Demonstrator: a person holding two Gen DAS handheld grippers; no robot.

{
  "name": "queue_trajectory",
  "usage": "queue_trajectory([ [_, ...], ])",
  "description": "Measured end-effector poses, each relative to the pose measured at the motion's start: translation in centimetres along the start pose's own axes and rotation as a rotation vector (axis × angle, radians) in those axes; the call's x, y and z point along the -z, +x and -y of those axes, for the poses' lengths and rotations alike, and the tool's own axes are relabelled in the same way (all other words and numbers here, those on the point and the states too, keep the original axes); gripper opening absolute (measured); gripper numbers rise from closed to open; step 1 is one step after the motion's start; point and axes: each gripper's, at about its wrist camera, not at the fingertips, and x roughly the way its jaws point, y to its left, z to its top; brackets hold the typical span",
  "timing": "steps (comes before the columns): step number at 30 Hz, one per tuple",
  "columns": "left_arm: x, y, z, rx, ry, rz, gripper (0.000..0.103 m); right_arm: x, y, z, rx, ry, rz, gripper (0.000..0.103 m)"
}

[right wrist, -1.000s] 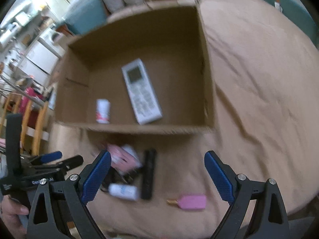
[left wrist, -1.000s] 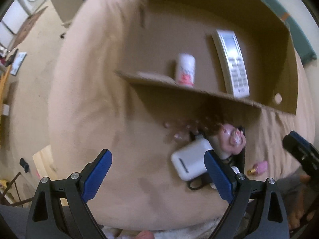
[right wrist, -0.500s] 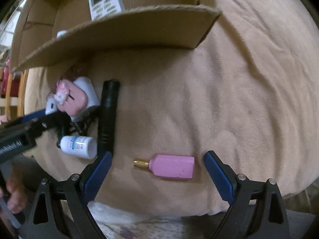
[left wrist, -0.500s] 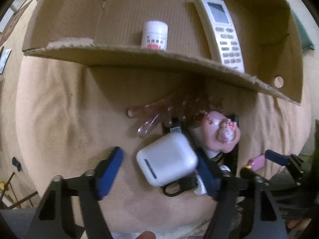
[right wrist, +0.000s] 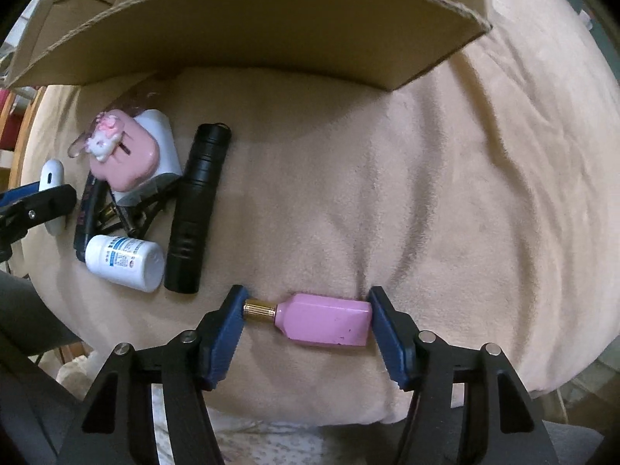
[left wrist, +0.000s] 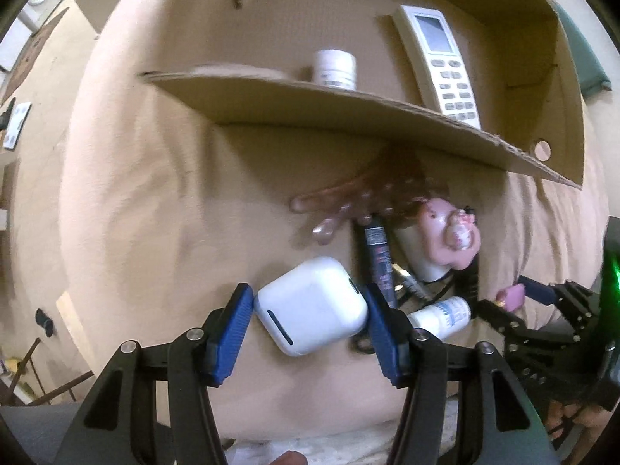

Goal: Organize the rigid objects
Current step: 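Grasp the white earbud case with the left tool while the right tool grasps the pink perfume bottle, then carry the earbud case and perfume bottle over the box with both tools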

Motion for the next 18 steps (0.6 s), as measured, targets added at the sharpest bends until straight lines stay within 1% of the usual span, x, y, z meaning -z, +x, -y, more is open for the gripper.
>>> queue_trajectory([
  [5,0.3,-0.2,-2.2,-0.072,-0.036,0.004,0.055,-0.2,-1.7,1.3,-0.039,0.022,0.047,0.066],
  [9,0.7,-0.2,-3.1,-0.107,-0.032,0.02,0.055,0.0,-2.8,1.3,-0.021,0.025,0.087,0.066],
  [10,1.0,-0.2,-3.2,-0.117,-0.028,0.026,0.055,0.0,-3.4,1.3,-0.015,0.031,0.114,0.066],
  [12,1.3,-1.0,-4.1,-0.129,-0.028,0.032,0.055,0.1,-5.1,1.7,0.047,0.042,0.199,0.066],
  [13,1.5,-1.1,-4.1,-0.133,-0.03,0.034,0.055,0.2,-5.7,1.9,0.05,0.051,0.221,0.066],
  [15,1.6,-1.3,-4.3,-0.146,-0.03,0.039,0.055,0.2,-6.0,2.7,-0.016,0.086,0.218,0.066],
  [18,1.9,-0.9,-3.7,-0.166,-0.029,0.047,0.055,0.6,-6.1,2.8,-0.047,0.092,0.211,0.066],
])
